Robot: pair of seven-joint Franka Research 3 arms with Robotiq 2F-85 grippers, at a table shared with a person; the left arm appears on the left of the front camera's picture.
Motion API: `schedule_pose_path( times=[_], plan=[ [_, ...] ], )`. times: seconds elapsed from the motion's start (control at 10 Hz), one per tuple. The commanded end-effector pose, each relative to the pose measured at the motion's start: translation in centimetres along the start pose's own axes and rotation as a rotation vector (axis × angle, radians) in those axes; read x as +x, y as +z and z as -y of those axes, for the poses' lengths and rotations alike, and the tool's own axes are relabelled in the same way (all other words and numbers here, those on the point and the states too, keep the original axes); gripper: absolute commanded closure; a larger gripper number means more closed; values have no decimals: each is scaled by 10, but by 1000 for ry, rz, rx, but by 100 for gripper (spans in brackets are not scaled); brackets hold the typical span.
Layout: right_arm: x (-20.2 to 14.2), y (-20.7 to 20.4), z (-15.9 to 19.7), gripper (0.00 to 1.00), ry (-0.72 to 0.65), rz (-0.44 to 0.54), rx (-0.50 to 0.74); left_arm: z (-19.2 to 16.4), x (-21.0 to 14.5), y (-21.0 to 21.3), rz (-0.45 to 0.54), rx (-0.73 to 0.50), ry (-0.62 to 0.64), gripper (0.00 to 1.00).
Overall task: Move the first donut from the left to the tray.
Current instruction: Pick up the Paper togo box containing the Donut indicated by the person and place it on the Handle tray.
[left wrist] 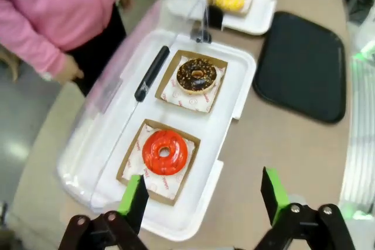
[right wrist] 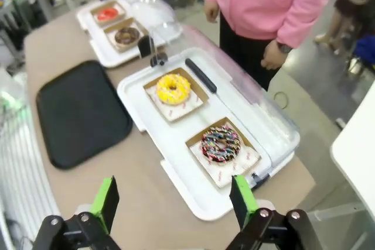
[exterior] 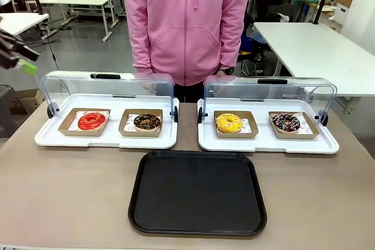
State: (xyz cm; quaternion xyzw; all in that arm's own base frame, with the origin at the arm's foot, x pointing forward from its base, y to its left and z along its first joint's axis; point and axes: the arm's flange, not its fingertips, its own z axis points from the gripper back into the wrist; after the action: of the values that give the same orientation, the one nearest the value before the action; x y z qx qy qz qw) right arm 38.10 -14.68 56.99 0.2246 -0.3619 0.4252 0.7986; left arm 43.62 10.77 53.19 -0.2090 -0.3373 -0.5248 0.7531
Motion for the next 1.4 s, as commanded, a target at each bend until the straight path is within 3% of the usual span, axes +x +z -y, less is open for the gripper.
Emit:
schedule_pose_path(
  times=[0.0, 0.2, 0.6, 1.0, 1.3],
  plan=[
    [-22, 0, 14, 0, 65, 18, -22, -16, -43, -6, 140, -58, -32, 0],
    [-30, -2, 15, 0, 87, 39, -38, -14, -61, 12, 202, -31, -45, 0],
    [-26, 4, -7, 0, 85, 129, -23, -12, -50, 25, 217, -13, -80, 0],
    [-24, 4, -7, 0, 50, 136, -6, -8, -42, 35, 205, 54, -52, 0],
    [-20, 7, -8, 0, 50, 115, -16, -10, -48, 34, 186, 7, -74, 0]
  ],
)
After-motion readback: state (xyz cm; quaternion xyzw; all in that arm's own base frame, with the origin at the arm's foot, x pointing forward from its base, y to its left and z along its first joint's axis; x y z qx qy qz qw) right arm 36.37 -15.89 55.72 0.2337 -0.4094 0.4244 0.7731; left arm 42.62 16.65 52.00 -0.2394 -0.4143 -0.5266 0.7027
